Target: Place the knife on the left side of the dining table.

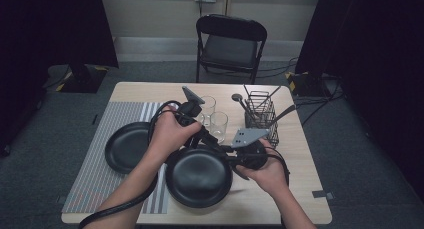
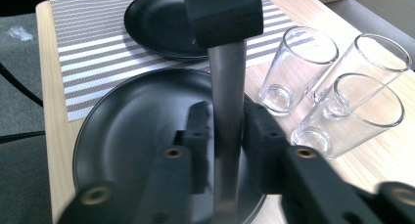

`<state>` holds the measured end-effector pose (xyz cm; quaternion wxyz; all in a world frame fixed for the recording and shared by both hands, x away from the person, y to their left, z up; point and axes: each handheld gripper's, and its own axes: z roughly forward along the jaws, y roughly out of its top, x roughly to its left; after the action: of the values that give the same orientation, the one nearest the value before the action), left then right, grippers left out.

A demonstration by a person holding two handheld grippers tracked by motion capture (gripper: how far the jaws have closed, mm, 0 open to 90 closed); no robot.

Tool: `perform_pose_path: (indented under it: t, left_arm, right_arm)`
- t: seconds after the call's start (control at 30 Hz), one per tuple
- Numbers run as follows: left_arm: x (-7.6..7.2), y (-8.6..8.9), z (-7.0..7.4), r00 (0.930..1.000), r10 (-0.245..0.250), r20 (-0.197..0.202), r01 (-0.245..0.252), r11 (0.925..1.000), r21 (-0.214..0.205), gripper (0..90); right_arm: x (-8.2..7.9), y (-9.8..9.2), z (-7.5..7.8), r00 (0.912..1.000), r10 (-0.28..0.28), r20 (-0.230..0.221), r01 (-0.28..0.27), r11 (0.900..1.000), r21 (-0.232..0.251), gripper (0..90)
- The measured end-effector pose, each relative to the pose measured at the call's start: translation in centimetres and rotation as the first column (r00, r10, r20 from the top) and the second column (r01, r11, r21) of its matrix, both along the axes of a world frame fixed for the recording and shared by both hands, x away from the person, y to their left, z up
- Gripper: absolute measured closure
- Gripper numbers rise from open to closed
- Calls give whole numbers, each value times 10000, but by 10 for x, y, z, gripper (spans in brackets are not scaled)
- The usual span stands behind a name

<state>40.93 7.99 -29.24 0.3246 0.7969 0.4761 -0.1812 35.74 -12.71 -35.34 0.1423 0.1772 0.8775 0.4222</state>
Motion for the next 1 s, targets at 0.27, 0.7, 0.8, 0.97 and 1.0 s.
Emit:
perform_pose_path:
  t: [0.27, 0.7, 0.8, 0.97, 1.0]
  left_arm:
    - [2, 5, 6, 9999, 53, 86, -52, 10000, -79, 836]
    - [4, 31, 17, 9990, 448, 66, -448, 9990, -69, 836]
    - [5, 38, 19, 9982, 588, 71, -588, 9983, 4, 836]
    - [6, 49, 23, 9966, 813, 100, -814, 9966, 116, 836]
    - [6, 51, 23, 9965, 834, 103, -835, 9965, 95, 836]
  right_arm:
    - [-3, -5, -6, 9991, -334, -249, 339, 9992, 189, 458]
    - [2, -26, -19, 9928, -1048, -574, 1071, 9935, 388, 158]
    - [2, -28, -23, 9942, -917, -564, 946, 9942, 504, 145]
    - [3, -34, -31, 9949, -827, -570, 851, 9955, 420, 146]
    - [4, -34, -32, 9950, -793, -613, 819, 9958, 407, 146]
